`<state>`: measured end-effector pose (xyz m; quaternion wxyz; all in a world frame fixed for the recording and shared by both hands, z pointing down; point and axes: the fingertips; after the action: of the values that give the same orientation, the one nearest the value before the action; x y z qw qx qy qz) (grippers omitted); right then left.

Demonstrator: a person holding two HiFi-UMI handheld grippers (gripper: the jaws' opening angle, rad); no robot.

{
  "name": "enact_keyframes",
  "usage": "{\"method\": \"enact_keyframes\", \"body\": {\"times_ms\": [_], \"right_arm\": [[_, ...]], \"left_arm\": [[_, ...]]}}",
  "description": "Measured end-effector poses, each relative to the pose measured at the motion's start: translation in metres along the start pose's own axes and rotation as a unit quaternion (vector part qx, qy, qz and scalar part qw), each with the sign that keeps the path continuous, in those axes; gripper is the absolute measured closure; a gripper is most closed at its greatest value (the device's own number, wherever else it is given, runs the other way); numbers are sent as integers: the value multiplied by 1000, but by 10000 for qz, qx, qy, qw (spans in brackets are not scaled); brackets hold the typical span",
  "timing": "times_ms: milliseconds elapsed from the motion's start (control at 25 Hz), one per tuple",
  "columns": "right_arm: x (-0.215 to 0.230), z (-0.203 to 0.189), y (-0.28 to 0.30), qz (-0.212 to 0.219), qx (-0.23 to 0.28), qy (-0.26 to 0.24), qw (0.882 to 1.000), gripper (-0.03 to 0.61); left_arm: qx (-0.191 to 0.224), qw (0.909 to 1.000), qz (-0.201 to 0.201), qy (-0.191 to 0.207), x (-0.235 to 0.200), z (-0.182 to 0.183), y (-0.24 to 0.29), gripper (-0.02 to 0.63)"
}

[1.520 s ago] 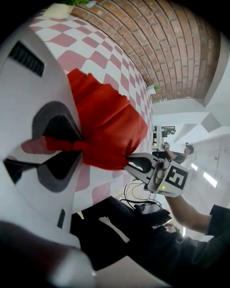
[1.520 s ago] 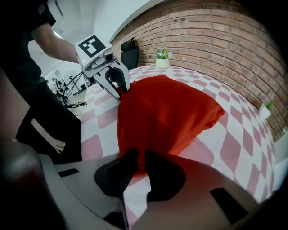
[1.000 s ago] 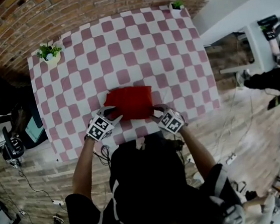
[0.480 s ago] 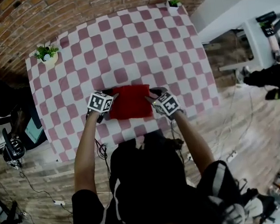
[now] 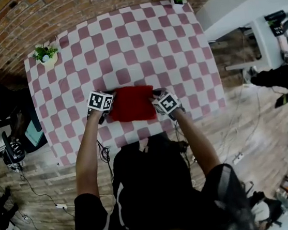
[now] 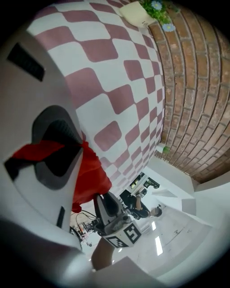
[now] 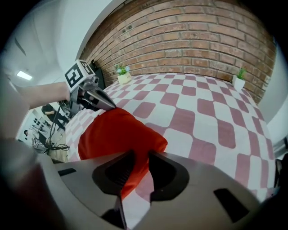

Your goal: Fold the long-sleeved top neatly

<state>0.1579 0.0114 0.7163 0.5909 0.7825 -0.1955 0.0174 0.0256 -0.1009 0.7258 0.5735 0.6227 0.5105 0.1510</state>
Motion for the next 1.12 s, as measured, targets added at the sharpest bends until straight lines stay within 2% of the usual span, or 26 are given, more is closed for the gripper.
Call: {"method": "enact_keyframes", "body": {"times_ms": [240,440,480,560,720,800,880,960,1120], "right_arm": [[0,-5,8,47,-100,67,9999,477],[2,-4,4,26,17,81,10000,477],[2,-3,1,9,78,87,9999,476],[4,-1,-9,-60,261,113,9996,476],[13,14,-42,-441,882,139,9950,477],[16,24,-61,-597,1313,162,9894,482],[15,39,-86,-737,1793,258,9807,513],[10,57,-117,-853,2251,385,9698,533],[-4,98,-180,-1017,3130,337,9437,555]], "left_arm": [[182,9983,-158,-521,-18,-13,-5,595],[297,9990,-8,-337,-13,-7,-6,592],[337,9988,15,-343,-14,-6,-10,571],[474,9980,71,-403,-16,-4,-21,546],[946,9939,277,-503,-21,-2,-53,547],[1292,9894,500,-428,-19,2,-75,570],[1791,9806,723,-343,-12,11,-103,590],[2386,9662,934,-301,-1,23,-135,601],[3509,9254,1427,-144,28,49,-206,607]]}}
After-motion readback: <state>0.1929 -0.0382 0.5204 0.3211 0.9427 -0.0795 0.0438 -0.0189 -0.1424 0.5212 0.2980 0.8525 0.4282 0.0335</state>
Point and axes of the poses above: the fingertips, and each gripper's own axes: y forward along the fingers, x to its right, z out of its top, and after that the axes turned 7 degrees about -x, right-handed
